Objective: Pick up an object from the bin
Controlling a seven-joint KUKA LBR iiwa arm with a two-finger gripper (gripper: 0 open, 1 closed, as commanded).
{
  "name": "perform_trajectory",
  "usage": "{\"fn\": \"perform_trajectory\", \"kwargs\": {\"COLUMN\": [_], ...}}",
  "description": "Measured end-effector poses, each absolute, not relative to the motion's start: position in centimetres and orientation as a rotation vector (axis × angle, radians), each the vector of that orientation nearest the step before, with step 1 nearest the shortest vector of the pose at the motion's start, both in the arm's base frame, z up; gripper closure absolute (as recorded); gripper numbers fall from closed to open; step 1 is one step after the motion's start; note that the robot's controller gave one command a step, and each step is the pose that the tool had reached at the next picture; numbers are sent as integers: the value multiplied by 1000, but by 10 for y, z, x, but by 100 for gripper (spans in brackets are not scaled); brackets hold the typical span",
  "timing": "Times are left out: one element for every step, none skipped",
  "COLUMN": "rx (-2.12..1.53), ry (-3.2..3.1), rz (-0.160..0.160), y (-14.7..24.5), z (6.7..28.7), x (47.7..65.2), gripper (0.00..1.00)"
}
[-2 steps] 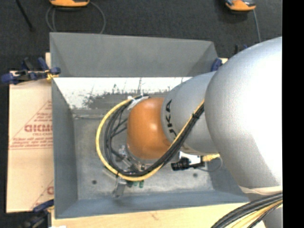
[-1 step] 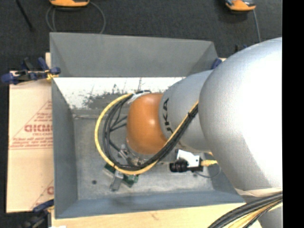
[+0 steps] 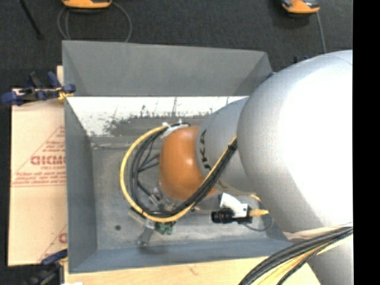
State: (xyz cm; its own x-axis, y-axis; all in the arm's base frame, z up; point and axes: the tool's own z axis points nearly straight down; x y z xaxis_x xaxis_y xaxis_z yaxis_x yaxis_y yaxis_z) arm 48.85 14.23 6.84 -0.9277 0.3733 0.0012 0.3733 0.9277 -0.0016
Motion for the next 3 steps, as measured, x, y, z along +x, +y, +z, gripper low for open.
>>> {"fn": "perform_trajectory", "kwargs": {"rx": [-596, -598, -595], "ry": [-3083, -3082, -3091], "rz": [0, -2, -7], "y": [142, 143, 143], "z": [68, 68, 140], "x": [489, 489, 491], "gripper": [0, 100, 100]}}
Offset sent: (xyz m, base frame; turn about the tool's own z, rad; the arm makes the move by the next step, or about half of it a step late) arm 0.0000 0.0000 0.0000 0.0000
